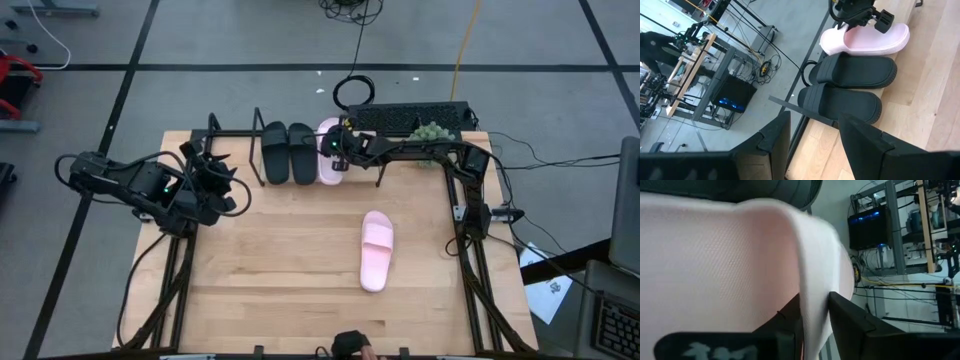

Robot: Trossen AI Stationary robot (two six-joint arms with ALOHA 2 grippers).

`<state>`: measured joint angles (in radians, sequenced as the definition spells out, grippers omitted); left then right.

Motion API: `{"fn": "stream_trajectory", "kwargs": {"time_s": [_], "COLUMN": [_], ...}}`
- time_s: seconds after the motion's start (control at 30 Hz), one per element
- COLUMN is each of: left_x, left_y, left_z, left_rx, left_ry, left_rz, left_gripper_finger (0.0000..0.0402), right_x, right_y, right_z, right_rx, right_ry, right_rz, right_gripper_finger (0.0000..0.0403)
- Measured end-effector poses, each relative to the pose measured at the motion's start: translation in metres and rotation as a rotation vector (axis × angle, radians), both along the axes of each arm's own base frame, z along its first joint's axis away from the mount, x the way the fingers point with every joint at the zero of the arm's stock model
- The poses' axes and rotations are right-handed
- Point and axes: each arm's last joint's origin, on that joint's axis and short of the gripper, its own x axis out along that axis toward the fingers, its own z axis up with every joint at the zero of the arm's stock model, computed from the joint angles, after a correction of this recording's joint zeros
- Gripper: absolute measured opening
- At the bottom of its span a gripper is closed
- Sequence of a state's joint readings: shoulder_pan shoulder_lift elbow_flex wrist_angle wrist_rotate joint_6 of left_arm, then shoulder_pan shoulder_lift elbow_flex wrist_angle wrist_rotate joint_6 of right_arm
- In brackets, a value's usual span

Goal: Pick and place slides into the shelf
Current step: Put the left white slide on the shelf

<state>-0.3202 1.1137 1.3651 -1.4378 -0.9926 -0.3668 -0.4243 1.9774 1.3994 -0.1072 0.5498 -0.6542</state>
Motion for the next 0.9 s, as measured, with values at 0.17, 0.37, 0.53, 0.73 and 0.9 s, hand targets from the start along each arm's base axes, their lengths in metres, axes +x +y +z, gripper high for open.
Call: {"fn": "stream_trajectory", "kwargs": {"time_s": [0.17,0.37,0.53,0.73,0.9], "left_x": [0.0000,0.0000,0.0000,0.0000,0.0000], "left_y": [0.0000,0.0000,0.0000,0.0000,0.0000], "left_z": [0.0000,0.0000,0.0000,0.0000,0.0000], "left_rx": [0.000,0.000,0.000,0.000,0.000], "left_ry": [0.000,0.000,0.000,0.000,-0.001], "left_rz": [0.000,0.000,0.000,0.000,0.000], "left_gripper_finger": [0.0170,0.0170,0.0170,0.0170,0.0170], "right_x": [0.0009,0.0020,0.0034,0.0037,0.0046], "right_y": [0.0001,0.0011,0.0032,0.0034,0.0048], "right_z": [0.0008,0.0013,0.0016,0.0017,0.0016], "right_rx": [-0.011,-0.010,-0.011,-0.001,0.012], "right_ry": [0.000,-0.013,-0.019,-0.037,-0.045], "right_rz": [0.011,0.011,0.017,0.011,0.027], "right_gripper_finger": [0.0078,0.0077,0.0077,0.0077,0.0077]}}
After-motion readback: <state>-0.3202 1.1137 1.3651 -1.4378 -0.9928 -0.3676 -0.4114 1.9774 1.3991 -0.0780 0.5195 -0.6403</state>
